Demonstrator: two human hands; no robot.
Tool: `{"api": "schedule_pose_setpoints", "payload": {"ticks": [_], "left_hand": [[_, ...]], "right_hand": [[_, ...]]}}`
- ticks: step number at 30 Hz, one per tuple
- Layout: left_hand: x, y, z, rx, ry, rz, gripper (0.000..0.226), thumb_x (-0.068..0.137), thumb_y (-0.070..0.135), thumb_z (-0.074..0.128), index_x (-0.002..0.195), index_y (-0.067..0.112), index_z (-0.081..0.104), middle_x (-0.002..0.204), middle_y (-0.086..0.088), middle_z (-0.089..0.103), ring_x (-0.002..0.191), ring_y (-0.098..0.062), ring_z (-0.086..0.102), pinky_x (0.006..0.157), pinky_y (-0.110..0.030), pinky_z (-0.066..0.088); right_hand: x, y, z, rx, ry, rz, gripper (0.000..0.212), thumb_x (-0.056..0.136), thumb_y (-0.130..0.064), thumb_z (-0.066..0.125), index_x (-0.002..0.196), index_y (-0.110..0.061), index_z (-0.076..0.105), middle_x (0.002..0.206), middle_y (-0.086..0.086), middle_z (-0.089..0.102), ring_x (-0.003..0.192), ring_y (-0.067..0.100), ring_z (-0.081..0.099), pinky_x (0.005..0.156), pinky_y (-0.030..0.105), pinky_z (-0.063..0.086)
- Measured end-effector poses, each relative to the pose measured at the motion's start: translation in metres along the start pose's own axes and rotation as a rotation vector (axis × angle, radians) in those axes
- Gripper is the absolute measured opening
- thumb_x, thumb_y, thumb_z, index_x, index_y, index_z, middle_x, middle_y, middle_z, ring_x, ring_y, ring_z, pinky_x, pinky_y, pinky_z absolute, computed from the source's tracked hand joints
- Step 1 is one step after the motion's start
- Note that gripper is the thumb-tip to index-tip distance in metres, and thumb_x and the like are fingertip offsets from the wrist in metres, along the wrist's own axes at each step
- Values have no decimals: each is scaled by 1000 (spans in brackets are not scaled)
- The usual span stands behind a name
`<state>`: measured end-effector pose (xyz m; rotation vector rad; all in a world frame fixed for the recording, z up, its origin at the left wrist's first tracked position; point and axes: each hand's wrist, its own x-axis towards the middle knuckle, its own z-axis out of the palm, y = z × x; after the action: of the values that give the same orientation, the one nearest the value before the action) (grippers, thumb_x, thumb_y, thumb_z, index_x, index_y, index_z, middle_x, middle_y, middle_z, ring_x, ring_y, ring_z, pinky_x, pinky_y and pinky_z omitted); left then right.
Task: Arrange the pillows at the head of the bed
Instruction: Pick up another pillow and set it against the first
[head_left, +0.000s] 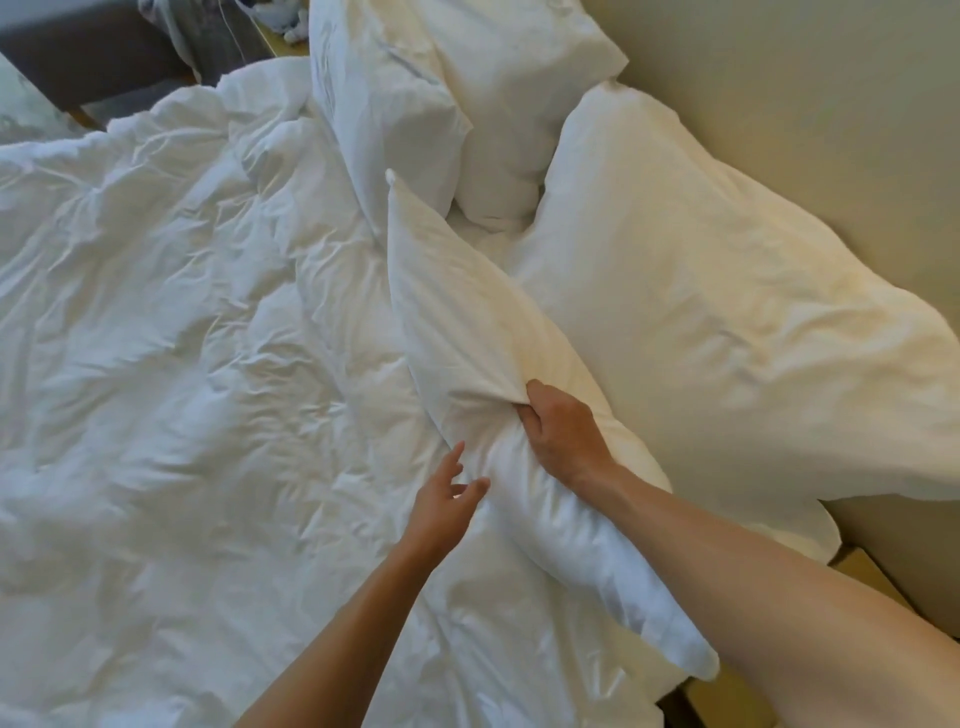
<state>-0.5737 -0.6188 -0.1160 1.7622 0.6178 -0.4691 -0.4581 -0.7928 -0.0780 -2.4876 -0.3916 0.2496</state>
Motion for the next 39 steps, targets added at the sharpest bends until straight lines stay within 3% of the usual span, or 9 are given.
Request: {"api": "schedule_pose_setpoints", "payload": {"ticks": [5,9,12,18,22,26,29,34,39], "left_hand": [[-15,23,-1,-16,43,114,86,86,61,70,157,52,22,164,8,34,137,-22,52,107,-41,51],[-9,40,20,79,61,169,91,87,61,69,160,46,16,166,6,28,150,-22,34,120,-49,37],[1,45,46,73,-26,119,97,85,62,71,160,49,12,169,5,21,153,-25,27,115,-53,41],[32,50,89,37,-67,89,105,82,61,74,158,54,2,170,7,14,152,-25,28,108,-55,48],[68,87,121,67,-165,102,101,86,59,70,159,52,1,165,9,19,145,-26,36,93,-55,59],[91,92,134,143,-160,73,102,85,57,73,162,42,8,166,0,25,148,-29,35,109,-52,48],[80,78,115,68,128,147,93,78,58,79,156,32,35,158,2,42,145,-22,42,117,-45,41],[96,107,93,55,210,207,101,79,78,63,158,51,6,172,1,4,157,-16,9,120,-34,17],[134,149,109,173,131,182,104,78,81,59,158,52,-1,171,-15,6,157,-30,16,123,-46,23]], "right_hand": [[-8,-15,-25,105,80,-11,25,106,-30,51,84,-20,44,72,-7,52,65,21,52,63,32,35],[2,20,-54,40,58,206,27,106,-38,51,90,-18,45,87,12,68,81,36,63,66,38,38],[2,55,-65,-56,36,309,25,107,-36,49,94,-15,46,99,16,68,93,39,64,69,38,39],[4,79,-75,-66,125,141,23,106,-31,52,88,-20,41,87,8,63,78,34,59,64,36,35],[24,110,-105,-81,202,233,25,106,-34,51,89,-16,46,80,2,57,74,32,58,61,37,35],[37,130,-119,-196,80,280,30,104,-50,51,100,-20,46,81,-3,52,71,28,51,59,37,38],[24,123,-105,-100,81,323,41,97,-61,56,102,-24,38,75,-5,55,63,25,51,54,36,37],[11,114,-91,45,83,333,44,92,-64,64,101,-22,54,80,-2,65,74,27,59,62,38,43],[14,119,-107,169,150,310,25,93,-40,72,86,-24,54,69,-7,60,69,26,61,52,30,39]]}}
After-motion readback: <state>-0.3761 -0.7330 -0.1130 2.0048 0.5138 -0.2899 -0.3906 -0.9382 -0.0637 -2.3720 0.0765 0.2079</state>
